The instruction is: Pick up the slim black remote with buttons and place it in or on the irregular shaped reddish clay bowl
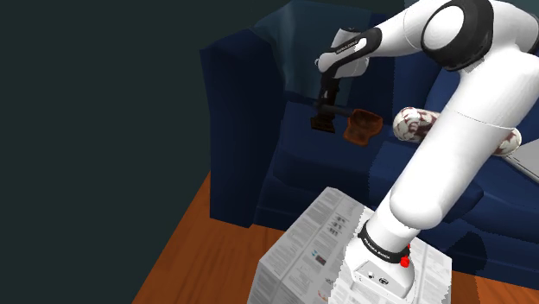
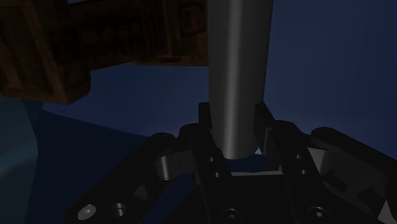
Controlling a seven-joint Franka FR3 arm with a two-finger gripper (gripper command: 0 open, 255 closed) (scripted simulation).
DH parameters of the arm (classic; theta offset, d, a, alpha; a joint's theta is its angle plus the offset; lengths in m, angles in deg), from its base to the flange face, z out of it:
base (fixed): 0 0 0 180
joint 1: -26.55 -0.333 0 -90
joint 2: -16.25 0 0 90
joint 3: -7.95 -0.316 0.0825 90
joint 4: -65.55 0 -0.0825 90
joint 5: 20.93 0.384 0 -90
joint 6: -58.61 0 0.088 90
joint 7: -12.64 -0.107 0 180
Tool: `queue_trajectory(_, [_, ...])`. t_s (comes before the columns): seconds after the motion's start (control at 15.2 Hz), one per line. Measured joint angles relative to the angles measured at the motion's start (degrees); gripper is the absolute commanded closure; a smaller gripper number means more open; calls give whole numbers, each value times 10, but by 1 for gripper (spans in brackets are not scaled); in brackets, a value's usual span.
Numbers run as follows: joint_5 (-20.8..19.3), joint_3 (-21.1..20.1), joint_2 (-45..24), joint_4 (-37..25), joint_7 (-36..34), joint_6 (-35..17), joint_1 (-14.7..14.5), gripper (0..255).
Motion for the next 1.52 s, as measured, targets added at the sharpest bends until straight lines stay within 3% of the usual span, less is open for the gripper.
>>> queue_trajectory(0.66, [-15, 0, 33, -45, 0, 73, -1, 255])
queue_trajectory(0.92, [8, 25, 25, -47, 59, 63, 21, 255])
queue_trajectory(1.52, [124, 78, -49, -114, 245, 69, 97, 255])
